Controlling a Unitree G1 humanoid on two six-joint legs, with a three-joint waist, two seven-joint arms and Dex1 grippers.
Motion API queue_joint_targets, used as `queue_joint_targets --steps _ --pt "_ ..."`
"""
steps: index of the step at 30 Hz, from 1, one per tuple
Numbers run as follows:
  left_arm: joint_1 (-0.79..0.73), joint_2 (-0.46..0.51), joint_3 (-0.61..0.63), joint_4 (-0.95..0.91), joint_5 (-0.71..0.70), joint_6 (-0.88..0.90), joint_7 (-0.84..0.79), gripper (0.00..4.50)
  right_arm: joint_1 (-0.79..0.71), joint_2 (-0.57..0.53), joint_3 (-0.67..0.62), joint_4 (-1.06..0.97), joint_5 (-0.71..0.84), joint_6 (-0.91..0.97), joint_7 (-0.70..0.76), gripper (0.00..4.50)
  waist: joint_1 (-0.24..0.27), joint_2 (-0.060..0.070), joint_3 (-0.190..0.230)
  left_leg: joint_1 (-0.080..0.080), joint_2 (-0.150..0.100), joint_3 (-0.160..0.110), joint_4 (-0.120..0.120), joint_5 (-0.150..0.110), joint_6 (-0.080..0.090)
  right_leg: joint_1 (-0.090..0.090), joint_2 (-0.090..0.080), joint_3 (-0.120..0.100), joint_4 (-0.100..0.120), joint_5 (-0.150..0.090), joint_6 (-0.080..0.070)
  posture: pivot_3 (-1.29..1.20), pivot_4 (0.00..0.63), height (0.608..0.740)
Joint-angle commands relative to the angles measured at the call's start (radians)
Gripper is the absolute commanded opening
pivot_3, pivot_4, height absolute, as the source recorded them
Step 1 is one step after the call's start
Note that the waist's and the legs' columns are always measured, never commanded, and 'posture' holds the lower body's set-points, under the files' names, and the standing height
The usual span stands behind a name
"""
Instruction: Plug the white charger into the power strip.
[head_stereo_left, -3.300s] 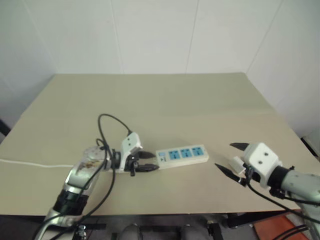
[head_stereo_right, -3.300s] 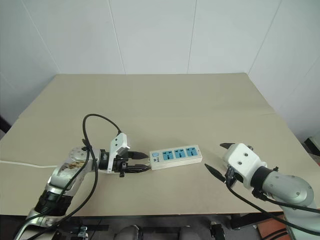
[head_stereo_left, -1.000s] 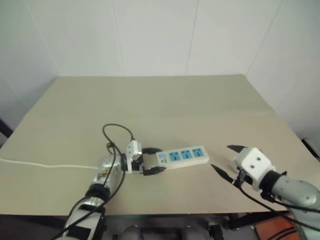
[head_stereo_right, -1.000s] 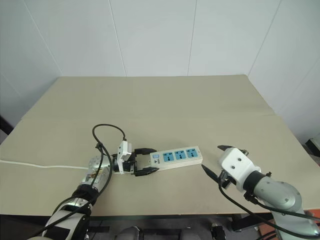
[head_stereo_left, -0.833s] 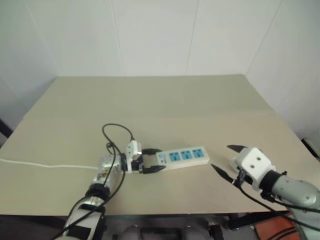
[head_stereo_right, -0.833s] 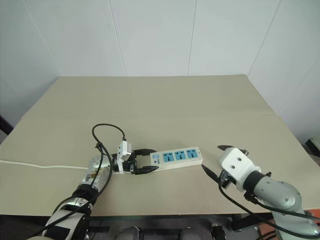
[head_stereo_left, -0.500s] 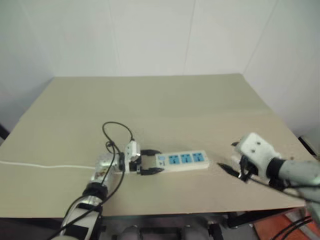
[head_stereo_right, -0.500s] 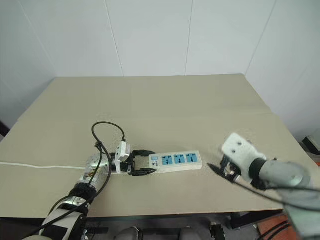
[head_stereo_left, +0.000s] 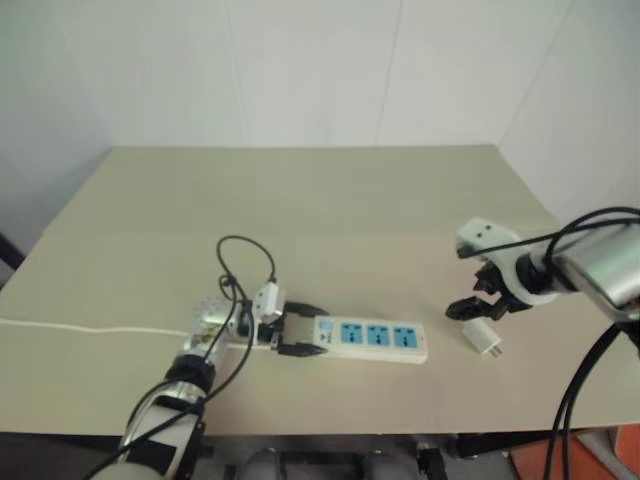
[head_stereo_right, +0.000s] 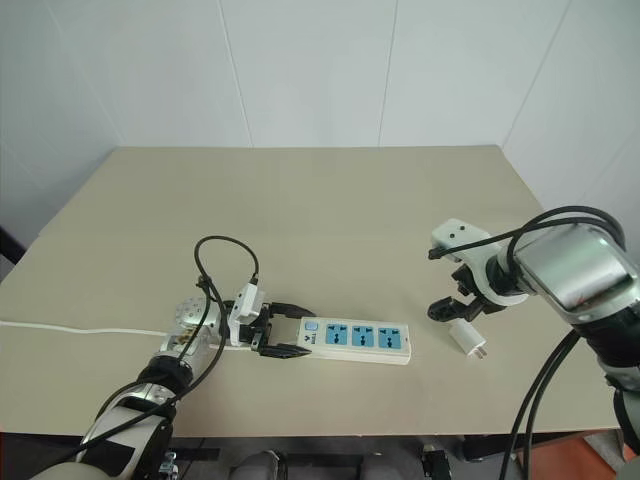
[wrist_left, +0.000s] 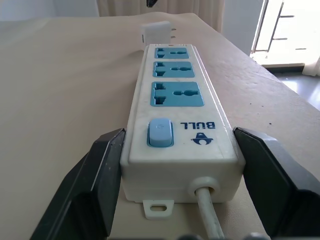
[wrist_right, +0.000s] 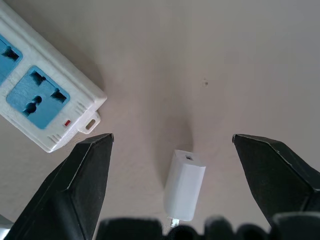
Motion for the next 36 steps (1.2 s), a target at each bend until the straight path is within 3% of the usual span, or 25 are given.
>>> queue_joint_targets --steps 1,10,18,36 --pt "0.036 -0.015 -0.017 0.004 0.034 -0.014 0.043 3.19 -0.020 -0.026 0.032 0.032 -0.027 -0.009 0.003 4.50 0.003 0.000 0.000 0.000 0.000 0.000 0.001 0.000 0.000 0.000 0.000 0.000 0.000 0.000 0.000 0.00 0.150 0.740" --pt "0.090 -0.025 -0.034 -0.055 0.039 -0.010 0.067 3.19 -0.065 0.016 0.139 0.170 -0.076 -0.061 0.038 4.50 0.003 0.001 0.000 0.004 0.000 0.000 0.003 0.000 0.000 0.004 0.000 0.000 0.001 0.001 0.001 0.00 0.150 0.740" --pt "0.110 -0.013 -0.037 -0.093 0.040 -0.001 0.079 3.19 -0.075 0.070 0.156 0.325 -0.112 -0.090 0.060 4.50 0.006 0.001 0.000 0.003 0.000 0.000 0.003 0.000 0.000 0.004 0.000 0.000 0.000 0.001 0.002 0.00 0.150 0.740" --pt "0.110 -0.002 -0.044 -0.091 0.042 -0.002 0.076 3.19 -0.023 0.087 0.122 0.350 -0.109 -0.058 0.065 4.50 0.002 0.001 0.000 0.003 0.000 0.000 0.003 0.000 0.000 0.004 0.000 0.000 0.001 0.001 0.002 0.00 0.150 0.740"
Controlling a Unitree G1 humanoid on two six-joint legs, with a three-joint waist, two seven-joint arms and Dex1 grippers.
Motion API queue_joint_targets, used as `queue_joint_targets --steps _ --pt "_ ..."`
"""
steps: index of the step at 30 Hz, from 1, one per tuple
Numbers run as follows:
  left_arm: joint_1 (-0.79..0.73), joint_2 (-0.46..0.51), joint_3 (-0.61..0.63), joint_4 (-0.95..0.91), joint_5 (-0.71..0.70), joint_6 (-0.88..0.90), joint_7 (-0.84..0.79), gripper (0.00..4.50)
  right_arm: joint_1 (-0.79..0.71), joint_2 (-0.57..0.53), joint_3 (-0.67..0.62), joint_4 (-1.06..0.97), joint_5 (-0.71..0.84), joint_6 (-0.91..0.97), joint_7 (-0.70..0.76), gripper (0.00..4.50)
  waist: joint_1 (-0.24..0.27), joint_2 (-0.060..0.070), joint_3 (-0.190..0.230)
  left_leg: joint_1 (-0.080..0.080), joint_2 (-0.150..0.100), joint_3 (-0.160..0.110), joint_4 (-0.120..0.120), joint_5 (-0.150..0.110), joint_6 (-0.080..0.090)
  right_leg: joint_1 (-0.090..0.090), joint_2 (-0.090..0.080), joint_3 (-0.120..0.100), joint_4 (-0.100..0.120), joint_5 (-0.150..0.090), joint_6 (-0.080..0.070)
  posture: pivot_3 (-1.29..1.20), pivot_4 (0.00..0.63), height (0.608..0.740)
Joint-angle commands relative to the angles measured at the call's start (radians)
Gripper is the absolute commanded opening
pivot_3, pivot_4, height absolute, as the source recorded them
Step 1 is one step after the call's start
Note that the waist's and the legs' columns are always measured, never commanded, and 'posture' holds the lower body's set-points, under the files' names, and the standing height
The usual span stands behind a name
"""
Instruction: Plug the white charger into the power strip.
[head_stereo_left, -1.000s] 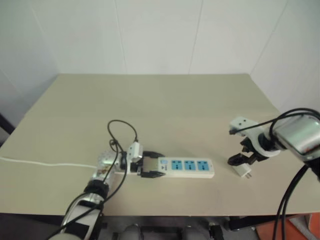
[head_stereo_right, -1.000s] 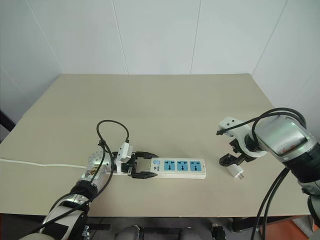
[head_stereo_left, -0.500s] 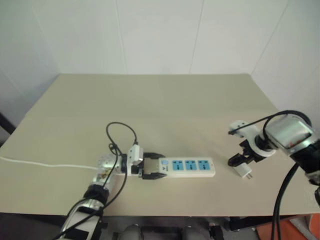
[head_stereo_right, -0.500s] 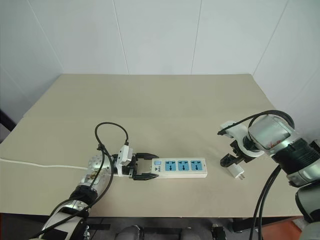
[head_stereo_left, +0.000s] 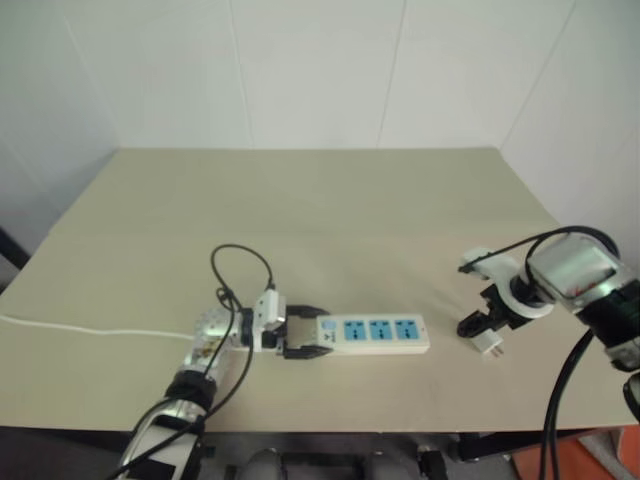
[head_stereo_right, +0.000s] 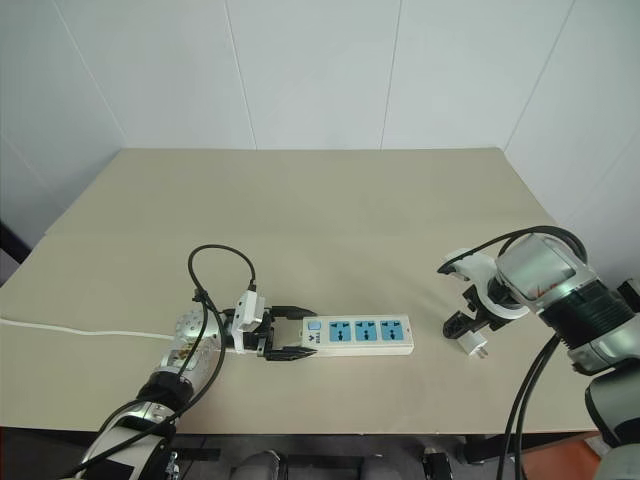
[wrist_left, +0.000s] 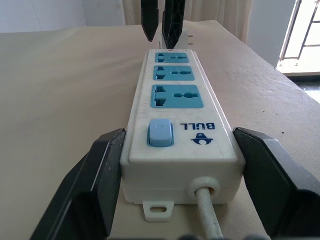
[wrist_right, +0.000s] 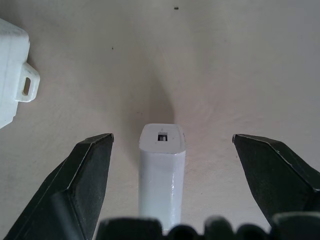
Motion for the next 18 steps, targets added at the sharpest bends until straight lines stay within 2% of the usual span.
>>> queue_joint_targets --steps 1,3,11,12,18 --pt "0.018 0.005 -0.044 0.026 0.043 0.000 -0.014 3.19 0.005 -0.007 -0.043 -0.006 -0.004 0.014 -0.005 4.32 0.000 0.000 0.000 0.000 0.000 0.000 0.000 0.000 0.000 0.000 0.000 0.000 0.000 0.000 0.000 0.00 0.150 0.740" --pt "0.017 0.007 -0.043 0.029 0.044 -0.002 -0.016 3.19 0.010 -0.004 -0.046 0.000 -0.010 0.013 -0.013 3.93 0.000 0.000 0.000 0.000 0.000 0.000 0.000 0.000 0.000 0.000 0.000 0.000 0.000 0.000 0.000 0.00 0.150 0.740" --pt "0.010 0.012 -0.045 0.047 0.050 -0.018 -0.016 3.19 0.001 0.005 -0.068 -0.011 -0.005 0.016 -0.020 1.25 -0.001 0.000 0.000 0.000 0.000 0.000 0.000 0.000 0.000 0.000 0.000 0.000 0.000 0.000 0.000 0.00 0.150 0.740" --pt "0.010 0.012 -0.045 0.048 0.049 -0.019 -0.016 3.19 -0.003 0.002 -0.063 -0.017 -0.006 0.016 -0.018 1.12 -0.001 0.000 0.000 0.000 0.000 0.000 0.000 0.000 0.000 0.000 0.000 0.000 0.000 0.000 0.000 0.00 0.150 0.740" --pt "0.006 0.015 -0.043 0.056 0.050 -0.024 -0.018 3.19 -0.023 -0.039 -0.048 -0.080 -0.011 0.011 0.002 1.12 -0.001 0.000 0.000 0.000 0.000 0.000 0.000 0.000 0.000 0.000 0.000 0.000 0.000 0.000 0.000 0.00 0.150 0.740"
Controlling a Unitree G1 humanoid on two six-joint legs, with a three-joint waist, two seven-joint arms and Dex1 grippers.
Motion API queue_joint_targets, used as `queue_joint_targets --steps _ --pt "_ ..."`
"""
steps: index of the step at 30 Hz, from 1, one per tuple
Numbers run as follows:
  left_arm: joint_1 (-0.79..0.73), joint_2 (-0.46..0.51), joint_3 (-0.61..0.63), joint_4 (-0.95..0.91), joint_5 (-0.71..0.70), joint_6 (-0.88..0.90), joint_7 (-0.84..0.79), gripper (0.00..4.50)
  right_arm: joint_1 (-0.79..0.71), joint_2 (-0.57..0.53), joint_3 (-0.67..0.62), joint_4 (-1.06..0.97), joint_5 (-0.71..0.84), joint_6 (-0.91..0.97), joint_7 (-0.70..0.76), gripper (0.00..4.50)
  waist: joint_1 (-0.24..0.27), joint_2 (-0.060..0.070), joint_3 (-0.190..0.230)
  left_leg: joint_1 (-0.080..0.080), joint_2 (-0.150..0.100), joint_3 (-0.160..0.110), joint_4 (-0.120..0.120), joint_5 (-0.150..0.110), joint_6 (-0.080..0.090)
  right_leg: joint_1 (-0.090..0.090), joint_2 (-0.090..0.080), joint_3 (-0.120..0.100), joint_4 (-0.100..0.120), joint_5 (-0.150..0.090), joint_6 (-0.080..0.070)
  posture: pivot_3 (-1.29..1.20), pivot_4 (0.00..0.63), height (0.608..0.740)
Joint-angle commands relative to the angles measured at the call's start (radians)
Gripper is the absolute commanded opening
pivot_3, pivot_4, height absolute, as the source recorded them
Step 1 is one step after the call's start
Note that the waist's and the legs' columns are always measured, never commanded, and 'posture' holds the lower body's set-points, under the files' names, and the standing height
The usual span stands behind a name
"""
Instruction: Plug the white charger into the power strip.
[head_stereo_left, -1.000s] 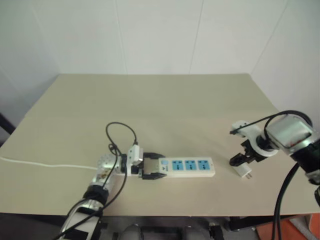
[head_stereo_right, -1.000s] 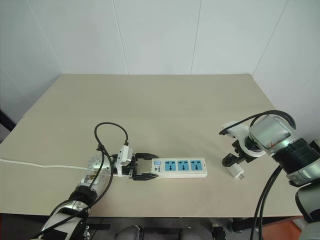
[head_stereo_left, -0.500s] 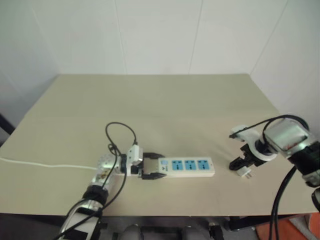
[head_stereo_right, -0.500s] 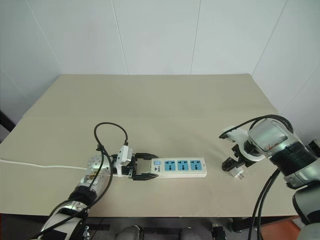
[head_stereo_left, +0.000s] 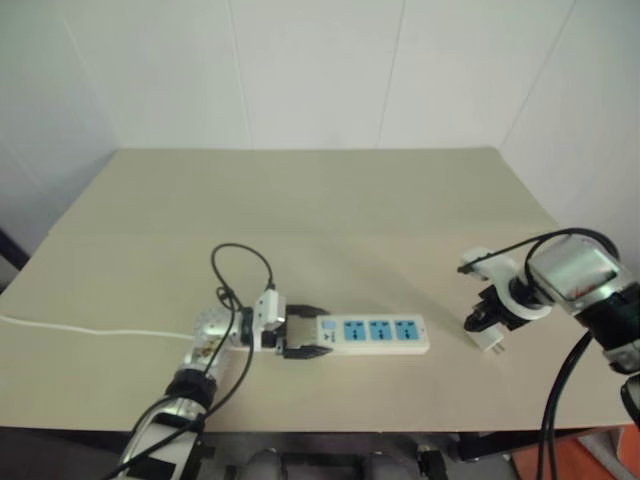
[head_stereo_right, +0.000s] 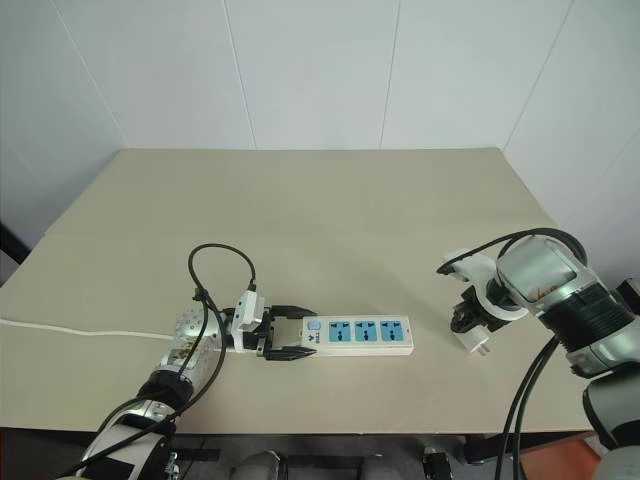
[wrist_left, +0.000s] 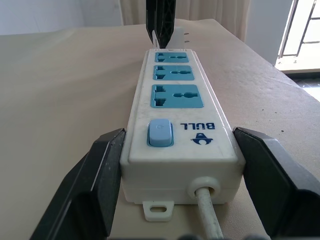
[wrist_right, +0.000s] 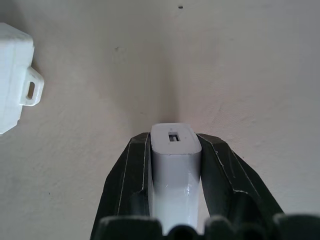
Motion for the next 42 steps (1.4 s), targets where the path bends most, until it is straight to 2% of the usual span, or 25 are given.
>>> queue_joint_targets --steps 1,5,8,10,14,16,20,24,29,31,36,42 --pt "0.017 0.014 -0.040 0.036 0.050 -0.002 -0.010 3.19 -0.035 -0.046 -0.011 -0.062 -0.013 -0.005 0.013 1.12 0.000 0.000 0.000 0.000 0.000 0.000 0.000 0.000 0.000 0.000 0.000 0.000 0.000 0.000 0.000 0.00 0.150 0.740" --pt "0.014 0.020 -0.038 0.038 0.049 -0.002 -0.016 3.19 -0.064 -0.093 -0.049 -0.198 -0.010 -0.041 0.031 1.12 -0.005 0.000 0.000 0.000 0.000 0.000 0.000 0.000 0.000 0.000 0.000 0.000 0.000 0.000 0.000 0.00 0.150 0.740" --pt "0.005 0.028 -0.039 0.033 0.044 0.018 -0.027 3.19 0.038 -0.040 -0.333 -0.347 0.048 -0.295 0.000 1.12 -0.010 0.000 0.000 0.000 0.000 0.000 -0.001 0.000 0.000 -0.001 0.000 0.000 0.000 -0.002 0.003 0.00 0.150 0.740" --pt "0.001 0.031 -0.039 0.032 0.042 0.029 -0.032 3.19 0.101 -0.015 -0.423 -0.383 0.059 -0.393 -0.002 1.12 -0.012 0.000 0.000 0.001 0.000 -0.001 -0.001 0.000 0.000 0.001 0.001 0.000 0.000 -0.005 0.008 0.00 0.150 0.740" --pt "-0.014 0.061 -0.061 0.016 0.073 0.075 -0.020 3.19 0.294 0.205 -0.637 -0.374 0.136 -0.728 0.001 1.12 -0.015 -0.008 -0.005 0.002 0.001 -0.002 -0.001 0.000 0.000 0.003 0.001 -0.001 -0.001 -0.005 0.008 0.00 0.150 0.740" --pt "-0.017 0.074 -0.065 0.009 0.079 0.096 -0.003 3.19 0.357 0.295 -0.679 -0.363 0.160 -0.846 0.013 1.12 -0.015 -0.009 -0.005 0.002 0.001 -0.001 0.000 0.000 0.000 0.004 0.001 -0.001 0.000 -0.004 0.008 0.00 0.150 0.740" --pt "-0.007 0.088 -0.052 -0.033 0.046 0.176 0.028 3.19 0.402 0.422 -0.697 -0.264 0.238 -0.957 0.115 1.12 -0.022 -0.008 -0.004 0.004 0.001 -0.001 0.000 0.000 0.000 0.004 0.002 0.000 0.002 -0.001 0.003 0.00 0.150 0.740" --pt "0.020 0.127 -0.057 -0.096 0.054 0.218 0.043 3.19 0.367 0.543 -0.658 -0.019 0.210 -1.110 0.202 1.12 -0.030 -0.008 -0.004 0.008 0.003 -0.002 0.000 0.000 0.000 0.006 0.005 0.001 0.002 -0.001 0.003 0.00 0.150 0.740" --pt "0.056 0.170 -0.045 -0.200 0.026 0.301 0.052 3.19 0.347 0.684 -0.686 0.181 0.316 -1.186 0.419 1.12 -0.048 -0.007 -0.004 0.009 0.006 -0.002 -0.002 0.000 0.000 0.005 0.009 0.002 0.003 0.002 -0.003 0.00 0.150 0.740" --pt "0.077 0.189 -0.043 -0.250 0.022 0.336 0.067 3.19 0.348 0.760 -0.695 0.275 0.286 -1.342 0.461 1.12 -0.050 -0.007 -0.004 0.009 0.007 -0.003 -0.003 0.000 0.000 0.004 0.010 0.003 0.004 0.002 -0.004 0.00 0.150 0.740" --pt "0.147 0.227 -0.026 -0.361 -0.004 0.405 0.094 3.19 0.318 0.805 -0.666 0.412 0.245 -1.450 0.578 1.12 -0.048 -0.006 -0.003 0.010 0.009 -0.003 -0.006 0.000 0.000 0.004 0.012 0.004 0.004 0.002 -0.005 0.00 0.150 0.740" --pt "0.209 0.260 -0.020 -0.443 -0.020 0.445 0.129 3.19 0.283 0.837 -0.637 0.527 0.184 -1.538 0.642 1.12 -0.048 -0.006 -0.003 0.013 0.009 -0.003 -0.006 0.000 0.000 0.004 0.013 0.005 0.006 0.001 -0.007 0.00 0.150 0.740"
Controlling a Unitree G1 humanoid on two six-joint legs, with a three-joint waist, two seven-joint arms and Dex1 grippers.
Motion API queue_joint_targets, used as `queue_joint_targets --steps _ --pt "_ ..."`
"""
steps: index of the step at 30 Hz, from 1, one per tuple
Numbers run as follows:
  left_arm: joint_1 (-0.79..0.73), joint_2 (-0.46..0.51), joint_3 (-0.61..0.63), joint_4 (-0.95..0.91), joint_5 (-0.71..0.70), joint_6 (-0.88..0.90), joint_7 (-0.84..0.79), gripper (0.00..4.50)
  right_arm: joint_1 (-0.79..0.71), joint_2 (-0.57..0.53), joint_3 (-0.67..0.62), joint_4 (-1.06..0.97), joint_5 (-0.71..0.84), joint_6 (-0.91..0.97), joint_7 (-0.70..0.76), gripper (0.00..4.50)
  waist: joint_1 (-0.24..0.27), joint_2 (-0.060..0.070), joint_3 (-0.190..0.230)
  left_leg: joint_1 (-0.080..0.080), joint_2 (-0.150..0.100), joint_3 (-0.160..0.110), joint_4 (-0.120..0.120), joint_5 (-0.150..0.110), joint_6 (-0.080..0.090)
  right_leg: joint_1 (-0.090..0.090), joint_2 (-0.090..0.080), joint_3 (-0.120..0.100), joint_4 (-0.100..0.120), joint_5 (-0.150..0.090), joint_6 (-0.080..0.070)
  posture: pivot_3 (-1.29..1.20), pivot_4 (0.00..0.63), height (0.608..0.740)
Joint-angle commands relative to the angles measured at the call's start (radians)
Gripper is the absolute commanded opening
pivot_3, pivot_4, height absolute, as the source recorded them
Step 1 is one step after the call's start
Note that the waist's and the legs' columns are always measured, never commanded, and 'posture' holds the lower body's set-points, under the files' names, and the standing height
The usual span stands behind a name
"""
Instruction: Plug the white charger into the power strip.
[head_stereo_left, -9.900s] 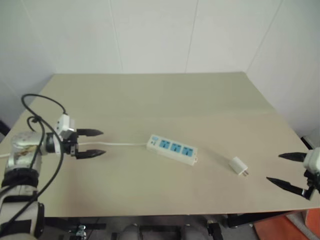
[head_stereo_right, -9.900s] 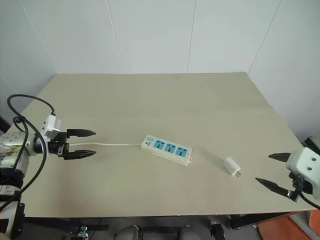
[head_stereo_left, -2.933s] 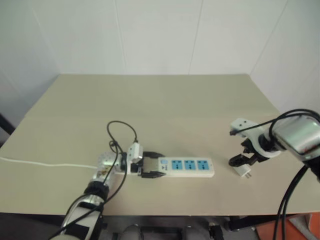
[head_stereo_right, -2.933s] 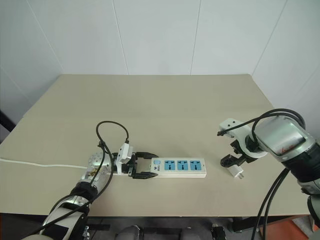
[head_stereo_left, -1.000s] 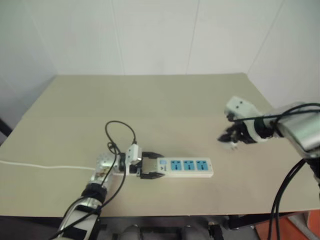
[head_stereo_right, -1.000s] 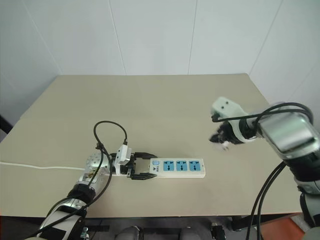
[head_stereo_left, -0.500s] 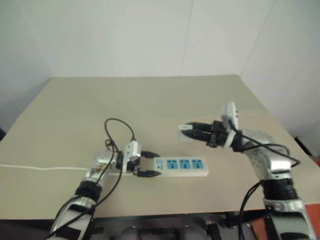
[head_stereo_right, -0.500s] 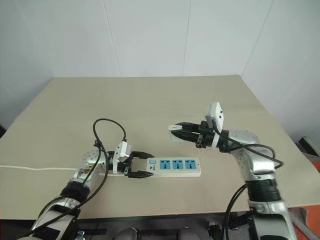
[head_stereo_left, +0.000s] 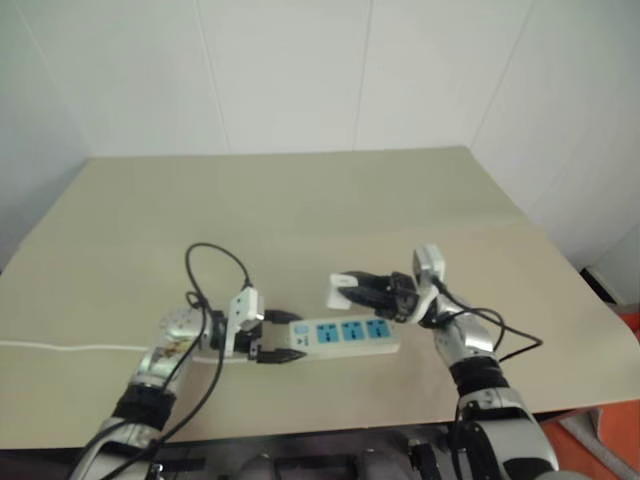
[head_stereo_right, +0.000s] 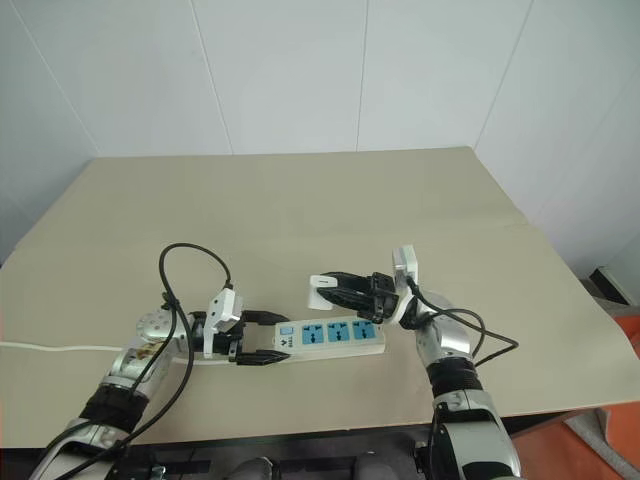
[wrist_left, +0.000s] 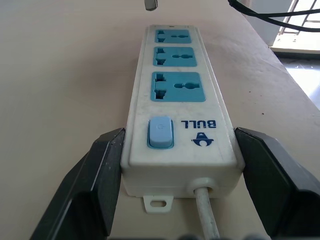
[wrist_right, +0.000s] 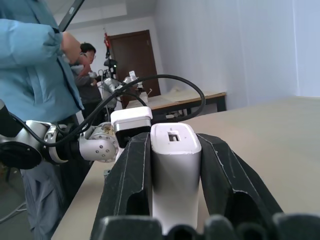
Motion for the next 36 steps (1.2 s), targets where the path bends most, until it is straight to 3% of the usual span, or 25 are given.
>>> queue_joint_targets --steps 1,17,36 --pt "0.036 0.031 -0.007 -0.013 0.019 0.041 0.015 3.19 -0.030 0.009 0.024 0.041 -0.038 -0.064 0.054 1.12 0.002 0.000 0.000 0.001 0.000 0.000 0.000 0.000 0.000 0.000 0.000 0.000 0.000 0.000 0.000 0.00 0.150 0.740" --pt "0.034 0.040 -0.015 -0.012 0.027 0.030 0.027 3.19 -0.048 0.053 0.057 0.145 -0.129 -0.190 0.050 1.12 0.000 0.000 0.000 0.006 0.000 0.001 -0.001 0.000 0.000 0.000 0.002 0.005 0.007 -0.004 -0.002 0.00 0.150 0.740" --pt "0.015 0.036 -0.026 0.015 0.032 0.009 0.022 3.19 -0.031 0.016 0.084 0.219 -0.187 -0.285 0.073 1.12 0.001 0.000 0.000 0.007 0.000 0.002 -0.001 0.000 0.000 0.000 0.002 0.006 0.007 -0.006 0.001 0.00 0.150 0.740"
